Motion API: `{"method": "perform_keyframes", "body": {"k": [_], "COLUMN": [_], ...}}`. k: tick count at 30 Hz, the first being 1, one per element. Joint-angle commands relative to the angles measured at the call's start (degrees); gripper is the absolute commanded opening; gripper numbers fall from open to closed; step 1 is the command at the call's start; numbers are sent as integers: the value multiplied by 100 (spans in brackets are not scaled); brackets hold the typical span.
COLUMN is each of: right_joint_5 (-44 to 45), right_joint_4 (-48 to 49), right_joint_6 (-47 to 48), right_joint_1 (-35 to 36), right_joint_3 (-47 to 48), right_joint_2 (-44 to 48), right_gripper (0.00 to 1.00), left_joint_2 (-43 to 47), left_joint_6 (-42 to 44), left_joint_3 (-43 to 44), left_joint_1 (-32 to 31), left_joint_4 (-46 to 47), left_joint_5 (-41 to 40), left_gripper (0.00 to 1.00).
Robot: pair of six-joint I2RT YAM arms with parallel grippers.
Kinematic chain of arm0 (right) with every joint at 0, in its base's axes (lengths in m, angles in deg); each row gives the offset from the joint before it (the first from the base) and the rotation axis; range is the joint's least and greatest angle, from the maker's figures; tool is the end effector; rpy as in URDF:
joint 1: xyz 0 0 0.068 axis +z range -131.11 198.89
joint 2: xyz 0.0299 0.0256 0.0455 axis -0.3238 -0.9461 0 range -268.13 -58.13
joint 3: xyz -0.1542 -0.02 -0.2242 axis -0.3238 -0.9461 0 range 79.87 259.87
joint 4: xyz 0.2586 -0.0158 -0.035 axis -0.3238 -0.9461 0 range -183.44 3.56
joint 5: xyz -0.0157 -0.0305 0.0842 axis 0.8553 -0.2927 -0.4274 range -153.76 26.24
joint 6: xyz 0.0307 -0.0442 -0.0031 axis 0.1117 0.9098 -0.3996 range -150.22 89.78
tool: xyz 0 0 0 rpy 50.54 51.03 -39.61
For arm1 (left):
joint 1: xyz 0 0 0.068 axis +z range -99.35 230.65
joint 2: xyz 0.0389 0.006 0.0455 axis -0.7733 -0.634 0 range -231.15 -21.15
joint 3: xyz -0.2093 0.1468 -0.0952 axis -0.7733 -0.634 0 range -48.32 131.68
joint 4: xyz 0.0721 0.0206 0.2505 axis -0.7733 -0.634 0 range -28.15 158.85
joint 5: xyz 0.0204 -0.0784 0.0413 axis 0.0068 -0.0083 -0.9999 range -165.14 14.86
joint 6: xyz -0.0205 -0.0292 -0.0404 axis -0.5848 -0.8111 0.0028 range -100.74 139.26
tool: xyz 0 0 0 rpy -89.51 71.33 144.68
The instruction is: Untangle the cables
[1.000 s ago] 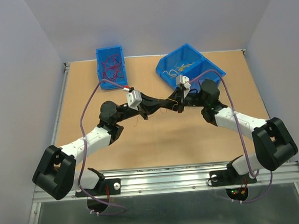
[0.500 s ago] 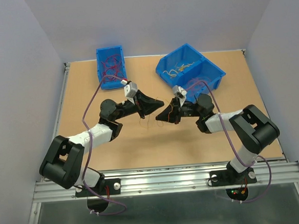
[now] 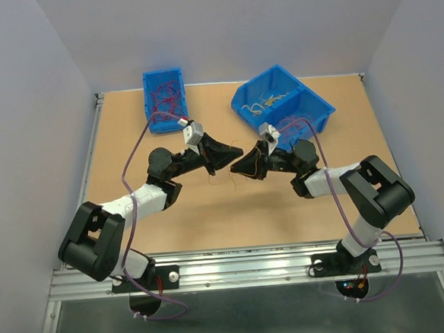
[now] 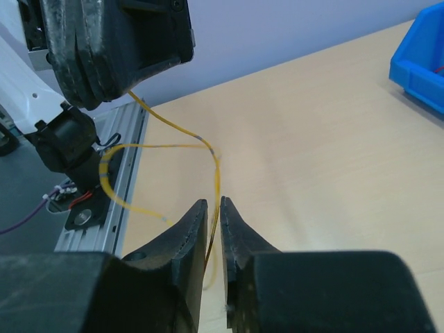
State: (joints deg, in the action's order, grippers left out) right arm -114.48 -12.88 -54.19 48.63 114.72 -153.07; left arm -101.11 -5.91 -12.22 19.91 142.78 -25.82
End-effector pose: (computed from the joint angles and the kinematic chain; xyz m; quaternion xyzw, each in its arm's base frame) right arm 0.2562 0.1780 0.2165 -0.3640 0.5420 0.5572 0.5131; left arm 0.2238 -0.1645 0.2956 0.3830 0.4359 -0.5532 0.5977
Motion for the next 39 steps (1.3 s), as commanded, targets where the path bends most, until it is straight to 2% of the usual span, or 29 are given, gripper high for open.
{"method": "perform_keyframes", "body": {"k": [1,6,7,9,10,11,13,21,23,25,27,29,30,31,33,36,39], "right_joint_5": [168,168,159,115,89,80,36,-105,-79,88,167,124,106,106,123,185,281], "right_joint_4": [2488,2488,2488,2479,2479,2479,2462,2383,2365,2295,2155,1926,1830,1794,1724,1295,646], "right_joint_6": [164,164,164,164,129,138,112,76,102,181,348,401,401,401,436,594,831], "right_joint_1": [41,59,50,50,50,59,67,94,102,94,94,94,94,94,94,102,94], "right_joint_3": [136,162,171,189,206,215,233,338,329,286,233,276,294,303,338,408,531], "right_joint_2": [133,116,107,89,81,72,54,-7,10,54,142,194,195,195,195,221,335], "right_gripper": [19,25,32,40,50,55,63,63,66,74,75,71,64,61,60,70,72], "left_joint_2": [165,34,-19,-63,-72,-81,-81,-125,-107,-81,-72,-89,-107,-107,-116,-72,7], "left_joint_6": [12,-76,-93,-102,-102,-111,-102,-102,-94,-76,-85,-129,-146,-155,-138,-50,143], "left_joint_3": [196,249,257,275,284,275,275,310,301,293,301,319,319,328,328,293,284], "left_joint_1": [-11,-11,-19,-55,-55,-72,-90,-125,-116,-116,-125,-116,-125,-116,-134,-125,-125], "left_joint_4": [614,614,614,640,649,649,658,640,649,614,588,587,587,587,605,587,413], "left_joint_5": [-45,-19,-2,16,25,34,34,86,78,78,78,95,113,113,122,122,87], "left_gripper": [0,0,0,0,0,0,0,0,0,0,0,0,0,0,0,0,0]}}
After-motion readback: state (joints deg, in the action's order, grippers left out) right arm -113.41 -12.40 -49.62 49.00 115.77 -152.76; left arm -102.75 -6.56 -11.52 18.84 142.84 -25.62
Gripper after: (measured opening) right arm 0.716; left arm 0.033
